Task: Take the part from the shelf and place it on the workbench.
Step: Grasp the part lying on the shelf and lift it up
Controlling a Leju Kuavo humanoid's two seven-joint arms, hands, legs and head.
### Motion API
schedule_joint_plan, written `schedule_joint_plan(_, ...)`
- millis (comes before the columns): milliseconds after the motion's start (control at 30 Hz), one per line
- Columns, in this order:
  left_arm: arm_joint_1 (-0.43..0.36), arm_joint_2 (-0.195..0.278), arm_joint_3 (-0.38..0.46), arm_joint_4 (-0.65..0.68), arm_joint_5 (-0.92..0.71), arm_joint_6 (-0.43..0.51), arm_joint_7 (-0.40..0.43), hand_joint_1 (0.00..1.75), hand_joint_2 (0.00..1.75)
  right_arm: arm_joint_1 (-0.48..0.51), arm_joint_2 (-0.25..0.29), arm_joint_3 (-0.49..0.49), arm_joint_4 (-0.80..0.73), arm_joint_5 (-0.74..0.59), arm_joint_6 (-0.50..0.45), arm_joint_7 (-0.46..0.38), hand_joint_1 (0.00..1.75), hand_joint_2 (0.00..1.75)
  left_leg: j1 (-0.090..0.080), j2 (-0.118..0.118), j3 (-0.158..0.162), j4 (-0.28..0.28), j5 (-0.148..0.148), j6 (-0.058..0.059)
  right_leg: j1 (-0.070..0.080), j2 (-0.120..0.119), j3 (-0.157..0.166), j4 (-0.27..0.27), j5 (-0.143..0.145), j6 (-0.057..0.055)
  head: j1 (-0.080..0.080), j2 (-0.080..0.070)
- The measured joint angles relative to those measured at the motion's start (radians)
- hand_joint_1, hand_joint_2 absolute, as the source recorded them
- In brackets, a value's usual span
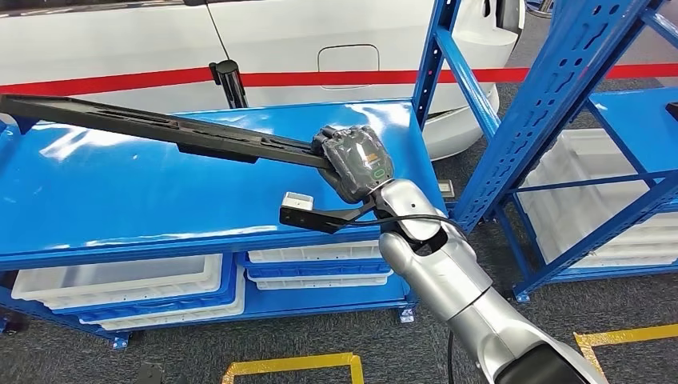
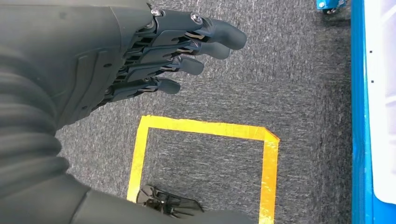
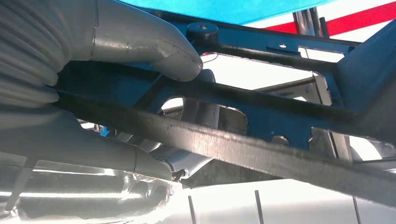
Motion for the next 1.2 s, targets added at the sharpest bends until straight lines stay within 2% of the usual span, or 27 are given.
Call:
schedule_joint_plan(100, -0.001, 0.0, -0.001, 0.0, -0.007, -0.004, 0.003, 0.0, 1.75, 0.003, 0.0, 0.007, 0.001, 0.002, -0.003, 0.004, 1.75, 1.75, 0.001, 0.002, 0.007, -0.013, 0.012, 0.011, 0.001, 0.0, 0.002, -0.004, 0.003, 0.009, 0.0, 0.0)
schedule_joint_plan(133, -0.002, 0.0, -0.001, 0.0, -0.008, -0.004, 0.003, 0.0, 1.75, 0.004, 0.0, 0.008, 0.001, 0.005, -0.004, 0.006, 1.75, 1.75, 0.004, 0.004, 0.012, -0.024, 0.02, 0.017, 0.003, -0.001, -0.005, 0.008, -0.006, 0.01, 0.001, 0.0)
schedule_joint_plan(167, -0.003, -0.001, -0.002, 0.0, -0.009, -0.003, 0.003, 0.0, 1.75, 0.005, -0.001, 0.01, 0.002, 0.006, -0.004, 0.007, 1.75, 1.75, 0.007, 0.006, 0.015, -0.034, 0.028, 0.022, 0.004, -0.002, -0.02, 0.039, -0.025, 0.009, 0.002, 0.0)
schedule_joint_plan(233, -0.005, -0.001, -0.004, 0.0, -0.01, -0.003, 0.004, 0.0, 1.75, 0.009, -0.002, 0.012, 0.004, 0.009, -0.005, 0.009, 1.75, 1.75, 0.009, 0.008, 0.015, -0.042, 0.035, 0.027, 0.0, -0.003, -0.076, 0.164, -0.084, 0.002, 0.004, 0.0)
schedule_joint_plan(300, -0.005, -0.002, -0.004, 0.0, -0.01, -0.003, 0.005, 0.0, 1.75, 0.019, -0.003, 0.016, 0.009, 0.011, -0.003, 0.014, 1.75, 1.75, 0.009, 0.009, 0.012, -0.042, 0.035, 0.026, -0.007, -0.004, -0.129, 0.286, -0.125, 0.007, 0.005, 0.0)
schedule_joint_plan(333, -0.005, -0.002, -0.005, 0.0, -0.011, -0.003, 0.006, 0.0, 1.75, 0.023, -0.004, 0.017, 0.012, 0.014, -0.002, 0.019, 1.75, 1.75, 0.009, 0.008, 0.011, -0.041, 0.036, 0.024, -0.011, -0.004, -0.132, 0.3, -0.125, 0.016, 0.005, 0.0)
schedule_joint_plan(367, -0.005, -0.003, -0.006, 0.0, -0.012, -0.004, 0.008, 0.0, 1.75, 0.026, -0.005, 0.018, 0.015, 0.017, 0.0, 0.023, 1.75, 1.75, 0.011, 0.008, 0.01, -0.04, 0.036, 0.021, -0.015, -0.006, -0.113, 0.268, -0.109, 0.028, 0.005, 0.0)
schedule_joint_plan(400, -0.005, -0.003, -0.007, 0.0, -0.013, -0.005, 0.01, 0.0, 1.75, 0.026, -0.005, 0.018, 0.017, 0.022, 0.003, 0.028, 1.75, 1.75, 0.012, 0.007, 0.01, -0.038, 0.035, 0.017, -0.02, -0.009, -0.073, 0.198, -0.084, 0.039, 0.005, 0.0)
schedule_joint_plan(433, -0.006, -0.003, -0.008, 0.0, -0.015, -0.006, 0.012, 0.0, 1.75, 0.026, -0.005, 0.019, 0.018, 0.025, 0.006, 0.031, 1.75, 1.75, 0.014, 0.007, 0.009, -0.035, 0.033, 0.01, -0.024, -0.013, -0.027, 0.117, -0.062, 0.046, 0.005, 0.0)
schedule_joint_plan(467, -0.006, -0.003, -0.008, 0.0, -0.016, -0.007, 0.014, 0.0, 1.75, 0.026, -0.003, 0.02, 0.018, 0.028, 0.009, 0.034, 1.75, 1.75, 0.015, 0.006, 0.007, -0.031, 0.032, 0.002, -0.023, -0.014, 0.008, 0.059, -0.042, 0.046, 0.006, 0.0)
schedule_joint_plan(500, -0.007, -0.002, -0.009, 0.0, -0.017, -0.008, 0.016, 0.0, 1.75, 0.026, -0.002, 0.02, 0.018, 0.03, 0.011, 0.037, 1.75, 1.75, 0.014, 0.006, 0.005, -0.025, 0.03, -0.006, -0.022, -0.014, 0.029, 0.02, -0.033, 0.043, 0.006, 0.0)
schedule_joint_plan(567, -0.008, -0.001, -0.009, 0.0, -0.017, -0.01, 0.02, 0.0, 1.75, 0.026, 0.0, 0.021, 0.019, 0.033, 0.015, 0.041, 1.75, 1.75, 0.014, 0.004, -0.002, -0.017, 0.029, -0.02, -0.018, -0.009, 0.029, 0.016, -0.029, 0.029, 0.004, 0.0)
schedule_joint_plan(633, -0.008, -0.001, -0.01, 0.0, -0.018, -0.011, 0.022, 0.0, 1.75, 0.026, 0.004, 0.021, 0.019, 0.036, 0.016, 0.042, 1.75, 1.75, 0.021, 0.004, -0.013, -0.001, 0.017, -0.031, -0.026, -0.008, 0.023, 0.013, -0.027, 0.013, 0.002, 0.0)
schedule_joint_plan(667, -0.007, -0.001, -0.01, 0.0, -0.019, -0.011, 0.022, 0.0, 1.75, 0.027, 0.007, 0.022, 0.019, 0.038, 0.017, 0.042, 1.75, 1.75, 0.024, 0.005, -0.024, 0.024, -0.004, -0.036, -0.028, -0.008, 0.02, 0.012, -0.024, 0.004, 0.001, 0.0)
schedule_joint_plan(700, -0.007, 0.0, -0.01, 0.0, -0.019, -0.011, 0.022, 0.0, 1.75, 0.027, 0.01, 0.022, 0.019, 0.04, 0.018, 0.042, 1.75, 1.75, 0.027, 0.006, -0.043, 0.072, -0.039, -0.041, -0.029, -0.008, 0.018, 0.011, -0.02, -0.004, 0.0, 0.0)
schedule_joint_plan(767, -0.007, 0.0, -0.01, 0.0, -0.019, -0.011, 0.021, 0.0, 1.75, 0.028, 0.016, 0.023, 0.019, 0.045, 0.022, 0.042, 1.75, 1.75, 0.028, 0.006, -0.096, 0.208, -0.118, -0.047, -0.023, -0.008, 0.01, 0.013, -0.015, -0.014, 0.0, 0.0)
schedule_joint_plan(800, -0.007, 0.0, -0.01, 0.0, -0.019, -0.011, 0.02, 0.0, 1.75, 0.03, 0.018, 0.024, 0.019, 0.047, 0.026, 0.042, 1.75, 1.75, 0.028, 0.006, -0.115, 0.262, -0.14, -0.048, -0.02, -0.009, 0.006, 0.015, -0.013, -0.017, 0.0, 0.0)
schedule_joint_plan(833, -0.007, 0.0, -0.01, 0.0, -0.019, -0.011, 0.02, 0.0, 1.75, 0.032, 0.02, 0.024, 0.019, 0.05, 0.029, 0.042, 1.75, 1.75, 0.028, 0.006, -0.117, 0.282, -0.142, -0.048, -0.018, -0.009, 0.002, 0.017, -0.011, -0.017, 0.0, 0.0)
schedule_joint_plan(867, -0.007, 0.0, -0.01, 0.0, -0.019, -0.012, 0.019, 0.0, 1.75, 0.034, 0.021, 0.025, 0.019, 0.052, 0.032, 0.042, 1.75, 1.75, 0.028, 0.006, -0.097, 0.257, -0.123, -0.046, -0.016, -0.009, -0.001, 0.021, -0.011, -0.018, 0.0, 0.0)
schedule_joint_plan(900, -0.007, 0.0, -0.01, 0.0, -0.02, -0.012, 0.018, 0.0, 1.75, 0.035, 0.023, 0.025, 0.019, 0.054, 0.034, 0.042, 1.75, 1.75, 0.028, 0.006, -0.059, 0.199, -0.092, -0.043, -0.016, -0.009, -0.004, 0.024, -0.01, -0.017, 0.0, 0.0)
schedule_joint_plan(967, -0.008, 0.001, -0.011, 0.0, -0.02, -0.013, 0.018, 0.0, 1.75, 0.035, 0.026, 0.024, 0.019, 0.057, 0.034, 0.042, 1.75, 1.75, 0.024, 0.004, 0.02, 0.067, -0.051, -0.037, -0.013, -0.008, -0.007, 0.028, -0.008, -0.013, 0.0, 0.0)
schedule_joint_plan(1000, -0.008, 0.001, -0.011, 0.0, -0.02, -0.014, 0.017, 0.0, 1.75, 0.034, 0.029, 0.024, 0.019, 0.057, 0.034, 0.042, 1.75, 1.75, 0.021, 0.003, 0.04, 0.031, -0.043, -0.033, -0.012, -0.008, -0.008, 0.029, -0.004, -0.008, 0.0, 0.0)
schedule_joint_plan(1067, -0.008, 0.002, -0.011, 0.0, -0.021, -0.016, 0.017, 0.0, 1.75, 0.034, 0.032, 0.024, 0.019, 0.058, 0.034, 0.042, 1.75, 1.75, 0.012, 0.001, 0.042, 0.017, -0.037, -0.025, -0.011, -0.008, -0.011, 0.025, 0.005, 0.007, 0.0, 0.0)
schedule_joint_plan(1133, -0.009, 0.003, -0.011, 0.0, -0.021, -0.018, 0.016, 0.0, 1.75, 0.033, 0.033, 0.024, 0.019, 0.059, 0.035, 0.042, 1.75, 1.75, 0.011, 0.004, 0.035, 0.005, -0.021, -0.009, -0.008, -0.008, -0.021, 0.029, 0.002, 0.018, 0.001, 0.0)
schedule_joint_plan(1167, -0.01, 0.003, -0.011, -0.001, -0.021, -0.019, 0.015, 0.0, 1.75, 0.033, 0.033, 0.023, 0.019, 0.06, 0.036, 0.042, 1.75, 1.75, 0.012, 0.007, 0.029, -0.001, -0.01, 0.001, -0.006, -0.009, -0.033, 0.05, -0.017, 0.017, 0.003, 0.0)
schedule_joint_plan(1200, -0.01, 0.002, -0.011, -0.001, -0.021, -0.02, 0.014, 0.0, 1.75, 0.033, 0.033, 0.022, 0.019, 0.062, 0.037, 0.042, 1.75, 1.75, 0.013, 0.009, 0.021, -0.008, 0.001, 0.01, -0.004, -0.009, -0.052, 0.09, -0.048, 0.012, 0.004, 0.0)
